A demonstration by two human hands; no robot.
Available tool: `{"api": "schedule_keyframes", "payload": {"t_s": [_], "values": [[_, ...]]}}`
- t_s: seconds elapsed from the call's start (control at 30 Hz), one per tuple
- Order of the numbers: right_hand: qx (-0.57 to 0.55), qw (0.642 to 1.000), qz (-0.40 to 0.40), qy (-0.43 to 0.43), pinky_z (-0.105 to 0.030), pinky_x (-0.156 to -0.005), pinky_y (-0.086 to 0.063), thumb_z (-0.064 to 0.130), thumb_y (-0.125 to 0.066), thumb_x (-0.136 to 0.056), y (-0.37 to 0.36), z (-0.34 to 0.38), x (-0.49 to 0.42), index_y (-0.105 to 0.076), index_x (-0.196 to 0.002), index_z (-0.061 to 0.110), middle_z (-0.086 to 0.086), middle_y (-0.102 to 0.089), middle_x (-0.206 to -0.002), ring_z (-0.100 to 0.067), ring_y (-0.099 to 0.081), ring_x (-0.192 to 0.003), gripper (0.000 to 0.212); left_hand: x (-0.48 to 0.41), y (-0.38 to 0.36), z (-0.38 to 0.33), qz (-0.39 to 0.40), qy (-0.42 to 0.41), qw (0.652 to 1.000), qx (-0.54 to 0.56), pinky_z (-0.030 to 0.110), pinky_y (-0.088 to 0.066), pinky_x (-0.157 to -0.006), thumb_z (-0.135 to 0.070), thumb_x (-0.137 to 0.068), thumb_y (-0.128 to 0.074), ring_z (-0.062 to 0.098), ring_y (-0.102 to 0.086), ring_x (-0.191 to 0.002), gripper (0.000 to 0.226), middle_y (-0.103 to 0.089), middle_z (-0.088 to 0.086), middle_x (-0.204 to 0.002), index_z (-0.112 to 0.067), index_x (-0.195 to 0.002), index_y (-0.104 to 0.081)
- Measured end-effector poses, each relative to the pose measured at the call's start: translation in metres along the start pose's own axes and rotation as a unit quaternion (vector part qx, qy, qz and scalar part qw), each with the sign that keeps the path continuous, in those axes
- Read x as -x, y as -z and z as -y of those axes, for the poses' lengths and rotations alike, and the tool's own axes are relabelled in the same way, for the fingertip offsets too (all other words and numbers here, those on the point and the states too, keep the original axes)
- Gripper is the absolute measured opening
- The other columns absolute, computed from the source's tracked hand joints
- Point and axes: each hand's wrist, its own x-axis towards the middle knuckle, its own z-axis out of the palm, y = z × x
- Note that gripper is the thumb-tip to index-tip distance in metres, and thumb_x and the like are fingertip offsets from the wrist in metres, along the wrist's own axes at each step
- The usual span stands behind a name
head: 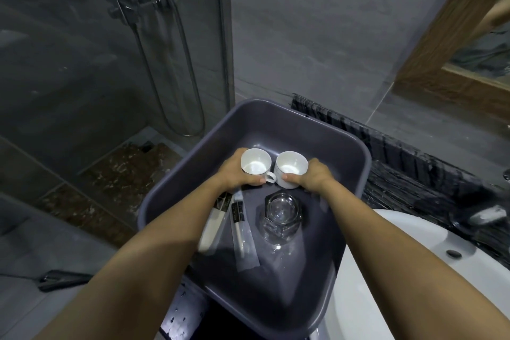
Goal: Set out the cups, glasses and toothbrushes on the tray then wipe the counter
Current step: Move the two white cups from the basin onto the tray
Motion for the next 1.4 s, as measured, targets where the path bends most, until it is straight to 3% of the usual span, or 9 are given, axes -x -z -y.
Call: {"api": "schedule_keyframes", "payload": {"t_s": [0.27,0.43,0.57,0.7,0.9,1.07,1.2,1.3,1.4], "values": [[-0.038,0.999,-0.036,-0.013,-0.027,-0.074,-0.037,0.046,-0.077,-0.070,0.005,0.001,0.005,-0.052,-0.119,0.000,-0.014,-0.058,-0.125,-0.029,-0.056,-0.111,0.072,-0.003,0.000,0.002,-0.006,0.020,1.000,0.001,0.030,-0.046,-0.091,-0.033,-0.052,-0.089,0.014,-0.055,-0.108,0.084,-0.056,-0.007,-0.117,-0.022,-0.123,-0.046],[-0.089,0.995,-0.052,0.013,-0.036,-0.088,-0.052,0.030,-0.073,-0.079,0.006,-0.004,0.003,-0.058,-0.074,0.011,-0.018,-0.070,-0.103,-0.030,-0.065,-0.097,0.025,-0.006,0.001,0.004,-0.010,0.032,0.999,-0.013,0.032,-0.049,-0.090,-0.047,-0.043,-0.088,0.013,-0.058,-0.106,0.085,-0.061,-0.009,-0.114,-0.027,-0.117,-0.052],[-0.125,0.989,-0.073,0.011,-0.044,-0.090,-0.054,0.013,-0.069,-0.082,0.007,-0.003,0.007,-0.054,-0.054,0.012,-0.014,-0.065,-0.078,-0.025,-0.063,-0.078,0.031,-0.001,0.001,-0.004,-0.018,0.025,0.999,-0.017,0.031,-0.047,-0.090,-0.042,-0.049,-0.088,0.014,-0.055,-0.107,0.081,-0.059,-0.009,-0.115,-0.024,-0.119,-0.051],[-0.170,0.982,-0.082,-0.004,-0.042,-0.087,-0.056,0.009,-0.072,-0.079,0.010,-0.002,0.013,-0.062,-0.056,0.008,-0.016,-0.067,-0.075,-0.022,-0.061,-0.072,0.025,-0.001,0.003,-0.005,-0.028,0.019,0.999,-0.021,0.026,-0.040,-0.086,-0.032,-0.060,-0.085,0.014,-0.050,-0.105,0.073,-0.053,-0.009,-0.111,-0.020,-0.122,-0.048],[-0.205,0.973,-0.105,0.010,-0.039,-0.083,-0.058,0.007,-0.074,-0.077,0.022,0.005,0.032,-0.073,-0.080,-0.002,-0.021,-0.073,-0.090,-0.022,-0.064,-0.064,0.010,0.007,0.018,-0.021,-0.030,0.002,0.998,-0.046,0.025,-0.042,-0.080,-0.047,-0.049,-0.085,0.015,-0.056,-0.105,0.080,-0.059,-0.010,-0.111,-0.024,-0.118,-0.053],[-0.231,0.960,-0.149,0.052,-0.009,-0.049,-0.047,0.006,-0.072,-0.078,0.048,0.011,0.063,-0.072,-0.079,0.001,0.011,-0.062,-0.039,0.006,-0.054,-0.034,0.005,0.023,0.031,-0.048,-0.043,-0.035,0.998,-0.033,0.028,-0.045,-0.083,-0.043,-0.050,-0.086,0.014,-0.056,-0.102,0.080,-0.058,-0.009,-0.111,-0.021,-0.119,-0.054],[-0.227,0.947,-0.207,0.095,-0.005,-0.046,-0.046,0.009,-0.071,-0.080,0.072,0.007,0.095,-0.074,-0.084,-0.002,0.002,-0.065,-0.055,0.007,-0.054,-0.036,0.013,0.041,0.038,-0.078,-0.036,-0.089,0.995,-0.034,0.034,-0.052,-0.087,-0.062,-0.032,-0.083,0.015,-0.064,-0.099,0.084,-0.069,-0.007,-0.104,-0.026,-0.106,-0.064],[-0.236,0.936,-0.239,0.106,-0.017,-0.064,-0.057,0.008,-0.072,-0.079,0.090,-0.001,0.125,-0.073,-0.087,-0.006,-0.007,-0.069,-0.066,0.000,-0.058,-0.045,0.016,0.051,0.038,-0.101,-0.019,-0.122,0.991,-0.058,0.039,-0.052,-0.084,-0.061,-0.034,-0.082,0.020,-0.067,-0.097,0.069,-0.072,-0.007,-0.092,-0.027,-0.093,-0.068],[-0.212,0.931,-0.276,0.114,-0.005,-0.053,-0.048,0.013,-0.071,-0.080,0.108,-0.013,0.159,-0.075,-0.087,-0.001,-0.004,-0.065,-0.060,0.003,-0.058,-0.047,0.016,0.072,0.034,-0.129,-0.001,-0.152,0.987,-0.058,0.043,-0.055,-0.084,-0.058,-0.036,-0.081,0.022,-0.068,-0.094,0.064,-0.074,-0.003,-0.092,-0.026,-0.090,-0.069]]}}
